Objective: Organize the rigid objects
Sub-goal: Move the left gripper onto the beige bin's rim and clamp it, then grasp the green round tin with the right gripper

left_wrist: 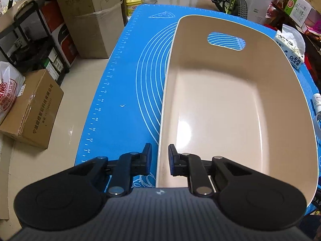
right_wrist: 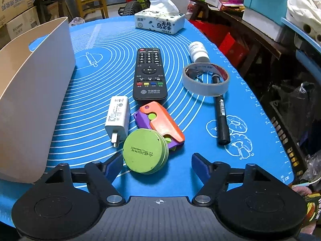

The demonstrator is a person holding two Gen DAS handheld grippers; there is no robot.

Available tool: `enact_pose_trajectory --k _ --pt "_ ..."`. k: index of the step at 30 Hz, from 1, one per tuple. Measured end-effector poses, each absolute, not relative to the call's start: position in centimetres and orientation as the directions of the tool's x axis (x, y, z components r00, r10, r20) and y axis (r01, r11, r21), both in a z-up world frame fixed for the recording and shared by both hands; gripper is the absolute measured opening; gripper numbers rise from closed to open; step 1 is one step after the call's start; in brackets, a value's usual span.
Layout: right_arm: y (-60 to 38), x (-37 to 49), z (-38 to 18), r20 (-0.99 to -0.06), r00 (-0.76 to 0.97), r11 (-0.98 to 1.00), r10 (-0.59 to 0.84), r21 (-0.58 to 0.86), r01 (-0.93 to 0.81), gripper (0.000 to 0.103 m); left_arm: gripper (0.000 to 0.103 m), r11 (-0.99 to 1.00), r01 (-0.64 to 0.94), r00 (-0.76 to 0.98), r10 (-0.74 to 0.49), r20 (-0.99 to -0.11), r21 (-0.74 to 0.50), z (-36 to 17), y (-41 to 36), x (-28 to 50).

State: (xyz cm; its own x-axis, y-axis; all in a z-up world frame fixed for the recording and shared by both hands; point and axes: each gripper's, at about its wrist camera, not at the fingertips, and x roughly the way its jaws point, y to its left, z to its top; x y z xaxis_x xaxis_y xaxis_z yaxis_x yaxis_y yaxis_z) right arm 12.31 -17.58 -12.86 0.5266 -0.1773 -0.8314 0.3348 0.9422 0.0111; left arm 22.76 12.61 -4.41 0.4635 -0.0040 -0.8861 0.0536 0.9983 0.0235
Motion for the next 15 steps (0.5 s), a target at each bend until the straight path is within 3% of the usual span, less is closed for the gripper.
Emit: enact_pose_trajectory --k 1,6,15 --pt "-17.58 12.34 -12.93 -0.832 0.528 0.942 -0.171 0.019 0.335 0.075 0.007 0.998 0.054 0.462 -0.004 -0.887 0.023 -4.48 12.59 22.75" --pt "-17.07 12.33 -13.08 -0.824 0.549 0.951 -0.139 0.043 0.306 0.058 0.006 0.999 0.051 0.458 -0.016 -0.889 0.008 -4.55 12.61 22.72" --pt "-17.94 12.44 -13.18 -0.814 0.571 0.940 -0.106 0.105 0.324 0.060 0.007 0.999 0.050 0.458 -0.016 -0.889 0.008 -4.62 12.64 22.72"
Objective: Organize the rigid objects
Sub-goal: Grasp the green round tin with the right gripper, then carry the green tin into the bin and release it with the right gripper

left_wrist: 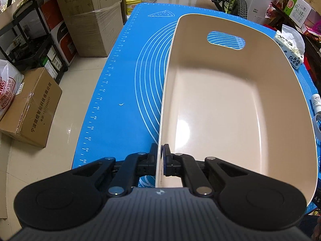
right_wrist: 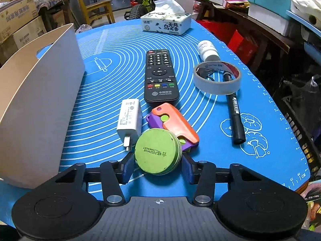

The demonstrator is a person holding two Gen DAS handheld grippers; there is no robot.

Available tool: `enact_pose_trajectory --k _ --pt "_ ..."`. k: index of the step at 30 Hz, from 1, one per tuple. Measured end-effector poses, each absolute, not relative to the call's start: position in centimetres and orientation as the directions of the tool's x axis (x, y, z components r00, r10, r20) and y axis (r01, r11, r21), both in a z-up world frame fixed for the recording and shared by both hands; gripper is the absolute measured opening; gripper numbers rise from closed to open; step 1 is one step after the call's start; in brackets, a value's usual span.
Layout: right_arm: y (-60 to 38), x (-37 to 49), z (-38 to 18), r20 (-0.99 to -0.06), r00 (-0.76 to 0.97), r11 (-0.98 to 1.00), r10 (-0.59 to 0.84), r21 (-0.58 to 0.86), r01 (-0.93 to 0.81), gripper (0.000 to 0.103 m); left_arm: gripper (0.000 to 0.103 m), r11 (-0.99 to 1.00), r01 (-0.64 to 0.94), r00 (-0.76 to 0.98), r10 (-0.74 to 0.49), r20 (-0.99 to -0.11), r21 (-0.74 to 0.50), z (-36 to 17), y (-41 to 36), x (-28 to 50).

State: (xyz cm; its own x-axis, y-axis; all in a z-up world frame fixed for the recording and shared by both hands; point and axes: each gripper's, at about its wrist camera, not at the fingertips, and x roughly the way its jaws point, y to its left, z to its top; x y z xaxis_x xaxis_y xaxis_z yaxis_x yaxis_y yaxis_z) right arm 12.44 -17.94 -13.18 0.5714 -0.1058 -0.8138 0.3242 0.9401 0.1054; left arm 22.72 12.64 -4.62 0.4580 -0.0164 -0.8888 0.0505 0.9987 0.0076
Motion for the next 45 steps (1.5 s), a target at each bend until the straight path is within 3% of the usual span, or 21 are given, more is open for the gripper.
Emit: enact_pose_trajectory --k 7,10,18,32,45 --pt "-17.7 12.8 -13.5 -0.809 0.574 0.940 -0.129 0.083 0.330 0.062 0.007 0.999 0.051 0.452 -0.013 -0.892 0.011 -4.8 12.5 22.8" --pt "-17.6 12.5 -13.5 -0.803 0.581 0.945 -0.130 0.078 0.319 0.054 0.007 0.999 0.050 0.453 -0.015 -0.891 0.008 -4.8 12.5 22.8" --pt "-16.8 11.3 -12.7 -0.765 0.628 0.958 -0.144 0.052 0.282 0.054 0.006 0.999 0.047 0.455 -0.024 -0.890 -0.003 -4.7 12.5 22.7" --pt "-16.0 11.7 -7.7 -0.675 0.726 0.966 -0.135 0.073 0.247 0.054 0.005 0.999 0.048 0.456 -0.034 -0.889 -0.013 -4.8 12.8 22.6" --pt "-11.0 17.3 -0.6 -0.566 0.824 0.996 0.000 0.075 0.052 0.054 0.005 0.999 0.053 0.455 -0.030 -0.890 -0.007 -4.9 12.7 22.6"
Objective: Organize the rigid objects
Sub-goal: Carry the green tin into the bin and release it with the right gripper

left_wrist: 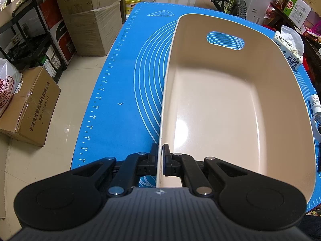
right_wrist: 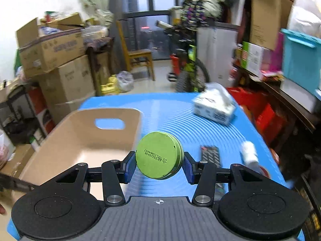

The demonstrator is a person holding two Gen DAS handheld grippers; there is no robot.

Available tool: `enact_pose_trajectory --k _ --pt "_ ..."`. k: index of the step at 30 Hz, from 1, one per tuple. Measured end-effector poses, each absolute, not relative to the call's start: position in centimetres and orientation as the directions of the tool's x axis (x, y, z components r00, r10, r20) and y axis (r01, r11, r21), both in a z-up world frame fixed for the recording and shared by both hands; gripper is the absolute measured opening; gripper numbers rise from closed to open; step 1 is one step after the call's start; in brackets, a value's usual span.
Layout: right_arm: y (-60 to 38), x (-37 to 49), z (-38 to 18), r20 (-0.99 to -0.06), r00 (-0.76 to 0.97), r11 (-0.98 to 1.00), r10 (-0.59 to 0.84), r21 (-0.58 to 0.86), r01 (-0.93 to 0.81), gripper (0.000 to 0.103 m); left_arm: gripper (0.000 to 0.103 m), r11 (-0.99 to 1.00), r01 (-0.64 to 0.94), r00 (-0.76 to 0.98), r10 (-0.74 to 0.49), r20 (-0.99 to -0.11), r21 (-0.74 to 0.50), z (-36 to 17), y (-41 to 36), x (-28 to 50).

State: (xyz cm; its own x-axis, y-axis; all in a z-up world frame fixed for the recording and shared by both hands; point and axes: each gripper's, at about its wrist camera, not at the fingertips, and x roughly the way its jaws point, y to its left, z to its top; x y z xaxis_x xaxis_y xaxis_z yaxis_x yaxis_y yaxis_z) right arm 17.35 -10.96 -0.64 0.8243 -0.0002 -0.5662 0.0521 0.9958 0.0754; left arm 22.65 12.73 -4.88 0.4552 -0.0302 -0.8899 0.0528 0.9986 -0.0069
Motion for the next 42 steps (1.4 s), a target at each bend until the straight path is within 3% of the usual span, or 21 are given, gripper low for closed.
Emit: enact_pose_trajectory --k 7,16,32,39,42 --pt "-6.0 20.8 -0.8 -0.598 0.794 0.994 0.109 0.065 -0.088 0.054 0.005 0.999 0.053 0.453 -0.032 -0.891 -0.009 -4.9 12.7 22.7" --pt "-0.9 23.4 -4.1 -0.713 0.684 0.979 0.153 0.018 -0.201 0.054 0.005 0.999 0.042 0.438 -0.037 -0.898 -0.020 -4.9 12.9 22.8" --pt "1.9 27.0 -8.4 -0.911 0.399 0.956 0.105 -0.017 -0.292 0.054 0.005 0.999 0.043 0.435 -0.040 -0.899 -0.024 -4.9 12.9 22.8" --pt "2.7 27.7 -9.6 -0.949 0.304 0.953 0.079 -0.017 -0.303 0.054 0.005 0.999 0.045 0.436 -0.038 -0.899 -0.020 -4.9 12.8 22.8" --pt "2.6 27.7 -9.5 -0.951 0.296 0.957 0.083 -0.006 -0.289 0.060 0.005 0.999 0.046 0.436 -0.037 -0.899 -0.019 -4.8 12.7 22.9"
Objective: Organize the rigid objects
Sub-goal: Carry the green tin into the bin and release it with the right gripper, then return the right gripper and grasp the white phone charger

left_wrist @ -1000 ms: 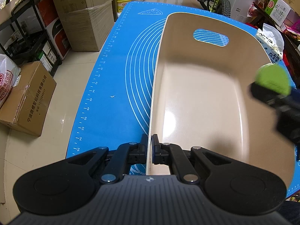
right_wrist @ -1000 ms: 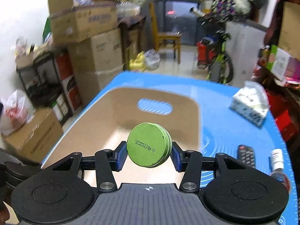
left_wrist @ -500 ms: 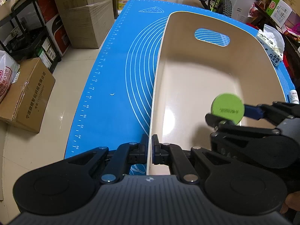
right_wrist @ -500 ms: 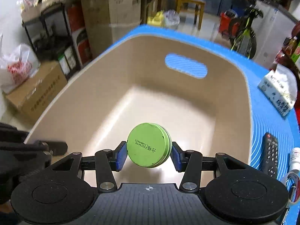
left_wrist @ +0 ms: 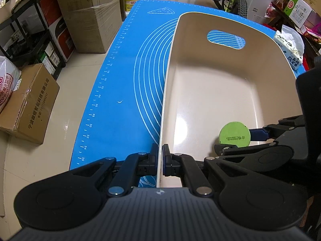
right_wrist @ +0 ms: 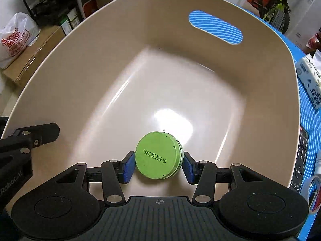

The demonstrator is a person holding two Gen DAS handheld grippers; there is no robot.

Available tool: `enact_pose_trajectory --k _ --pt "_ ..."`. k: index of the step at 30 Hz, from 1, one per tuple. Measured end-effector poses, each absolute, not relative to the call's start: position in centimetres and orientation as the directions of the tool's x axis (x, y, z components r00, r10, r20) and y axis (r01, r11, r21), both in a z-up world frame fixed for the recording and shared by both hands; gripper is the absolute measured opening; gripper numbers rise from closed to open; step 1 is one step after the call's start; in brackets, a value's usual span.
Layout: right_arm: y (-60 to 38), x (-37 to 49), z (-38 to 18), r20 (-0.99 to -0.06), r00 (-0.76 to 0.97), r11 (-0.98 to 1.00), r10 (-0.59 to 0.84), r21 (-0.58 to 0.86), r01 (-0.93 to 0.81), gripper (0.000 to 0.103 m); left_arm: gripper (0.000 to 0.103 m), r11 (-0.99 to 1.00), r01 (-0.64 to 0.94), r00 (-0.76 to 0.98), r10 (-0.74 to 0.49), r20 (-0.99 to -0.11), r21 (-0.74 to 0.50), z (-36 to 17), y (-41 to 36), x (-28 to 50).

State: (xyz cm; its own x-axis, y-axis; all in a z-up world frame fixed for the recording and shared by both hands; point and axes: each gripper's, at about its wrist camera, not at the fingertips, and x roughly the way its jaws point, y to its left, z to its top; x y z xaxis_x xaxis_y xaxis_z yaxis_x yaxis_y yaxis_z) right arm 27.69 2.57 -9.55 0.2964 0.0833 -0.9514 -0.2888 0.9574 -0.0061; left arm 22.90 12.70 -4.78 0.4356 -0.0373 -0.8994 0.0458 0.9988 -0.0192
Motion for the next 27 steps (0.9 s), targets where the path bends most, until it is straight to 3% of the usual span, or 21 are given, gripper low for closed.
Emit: enact_pose_trajectory --k 5,17,27 --pt "2.5 26.7 -8.4 -0.931 0.351 0.956 0.103 -0.005 -0.293 0.074 0.005 0.999 0.045 0.436 -0.039 -0.899 -0.021 -4.8 12.7 22.9" --pt "-4.4 21.3 -0.5 -0.792 0.590 0.974 0.159 0.028 -0.226 0.074 0.005 0.999 0.046 0.436 -0.044 -0.899 -0.027 -4.7 12.8 23.0" --pt "-14.4 17.6 1.1 -0.677 0.734 0.998 0.063 0.047 -0.042 0.074 0.005 0.999 0.047 0.436 -0.043 -0.899 -0.024 -4.8 12.8 22.9"
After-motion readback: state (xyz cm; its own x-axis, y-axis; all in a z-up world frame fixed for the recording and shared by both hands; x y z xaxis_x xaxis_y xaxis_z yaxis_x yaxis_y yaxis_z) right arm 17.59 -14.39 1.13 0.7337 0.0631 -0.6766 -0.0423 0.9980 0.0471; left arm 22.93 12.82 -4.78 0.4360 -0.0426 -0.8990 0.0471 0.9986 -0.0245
